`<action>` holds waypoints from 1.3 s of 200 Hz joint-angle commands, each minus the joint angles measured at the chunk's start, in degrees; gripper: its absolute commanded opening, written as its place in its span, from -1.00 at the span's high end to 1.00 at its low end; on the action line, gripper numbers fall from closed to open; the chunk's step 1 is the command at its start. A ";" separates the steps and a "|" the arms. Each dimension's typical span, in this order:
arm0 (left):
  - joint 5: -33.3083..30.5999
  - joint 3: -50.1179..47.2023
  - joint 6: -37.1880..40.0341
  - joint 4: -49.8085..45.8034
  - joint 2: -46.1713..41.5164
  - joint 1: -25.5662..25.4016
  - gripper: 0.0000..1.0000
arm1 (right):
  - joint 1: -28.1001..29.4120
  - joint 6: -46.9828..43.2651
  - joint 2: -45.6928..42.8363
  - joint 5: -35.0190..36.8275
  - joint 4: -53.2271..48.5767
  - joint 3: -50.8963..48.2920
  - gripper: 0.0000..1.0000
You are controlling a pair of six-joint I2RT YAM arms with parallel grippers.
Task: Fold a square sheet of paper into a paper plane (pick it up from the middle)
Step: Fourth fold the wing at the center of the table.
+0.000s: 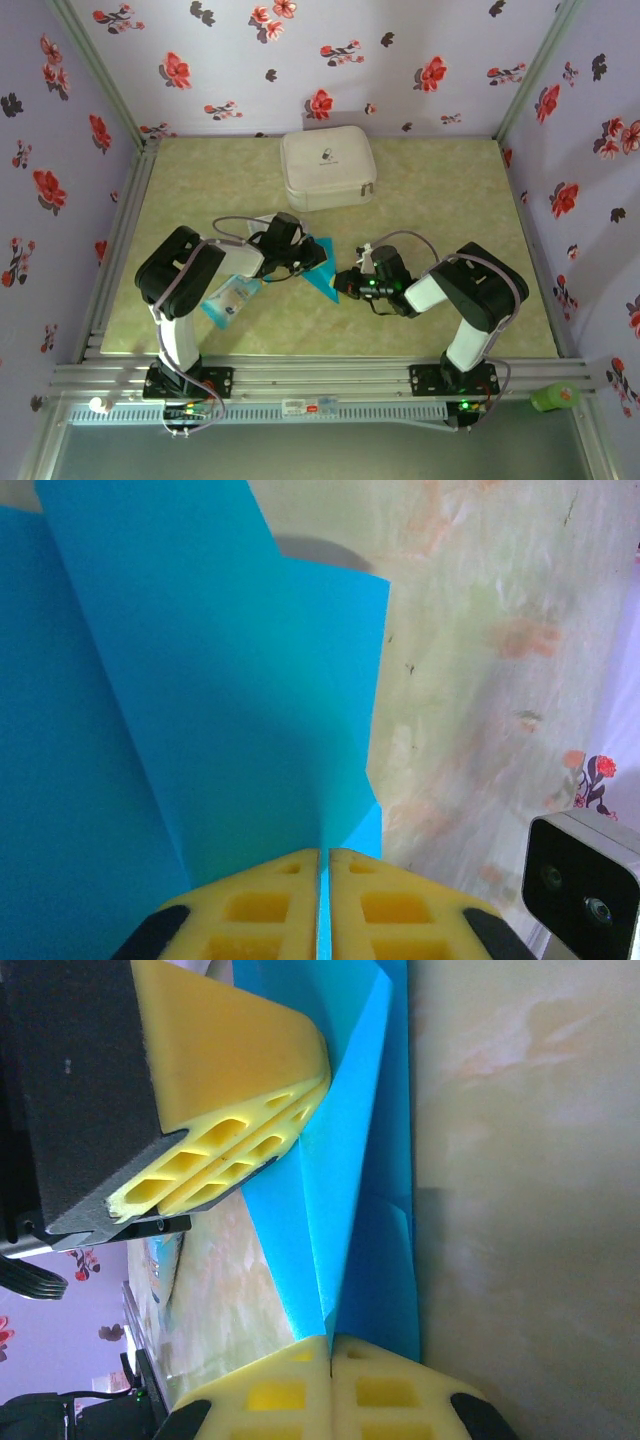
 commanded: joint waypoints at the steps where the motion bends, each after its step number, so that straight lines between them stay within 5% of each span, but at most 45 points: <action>1: 0.18 1.14 1.21 -1.09 1.11 0.70 0.77 | -0.36 -0.60 1.41 1.95 -4.68 -0.13 1.00; 175: -2.24 1.12 3.15 -7.80 2.25 0.97 0.80 | -0.52 -0.42 0.65 0.93 -7.89 1.59 1.00; 260: -2.15 0.95 3.32 -8.04 2.52 1.01 0.81 | 0.44 -4.37 -5.12 -1.44 -19.16 3.58 0.63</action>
